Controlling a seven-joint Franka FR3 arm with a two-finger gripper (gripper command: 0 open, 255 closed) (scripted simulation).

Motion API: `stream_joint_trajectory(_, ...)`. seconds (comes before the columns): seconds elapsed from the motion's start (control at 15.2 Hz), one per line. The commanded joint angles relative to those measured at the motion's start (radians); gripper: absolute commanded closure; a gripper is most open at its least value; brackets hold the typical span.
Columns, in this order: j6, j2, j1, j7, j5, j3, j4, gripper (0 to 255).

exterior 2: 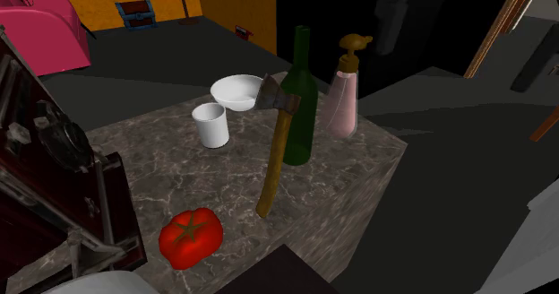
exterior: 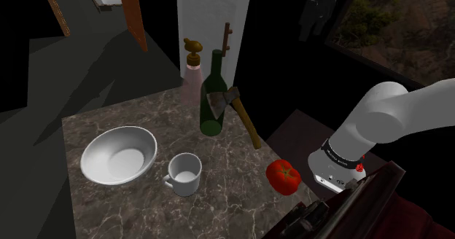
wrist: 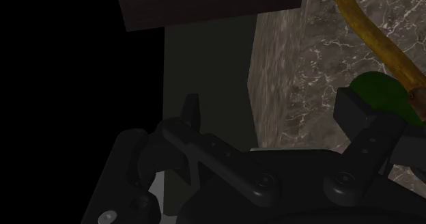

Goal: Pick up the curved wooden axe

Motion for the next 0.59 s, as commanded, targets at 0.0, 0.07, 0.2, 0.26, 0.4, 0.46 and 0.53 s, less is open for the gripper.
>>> stream_joint_trajectory(0.0, 0.000, 0.000, 0.000, 0.000, 0.000, 0.000, 0.000, 0)
stream_joint_trajectory(0.07, 0.046, -0.032, 0.010, 0.015, 0.008, 0.023, -0.042, 0)
stream_joint_trajectory(0.2, 0.138, -0.090, 0.030, 0.046, 0.024, 0.073, -0.124, 0)
stream_joint_trajectory(0.26, 0.185, -0.116, 0.041, 0.061, 0.032, 0.099, -0.162, 0)
stream_joint_trajectory(0.4, 0.281, -0.162, 0.065, 0.095, 0.048, 0.153, -0.237, 0)
stream_joint_trajectory(0.46, 0.330, -0.182, 0.077, 0.112, 0.056, 0.183, -0.272, 0)
stream_joint_trajectory(0.53, 0.379, -0.199, 0.090, 0.130, 0.064, 0.213, -0.306, 0)
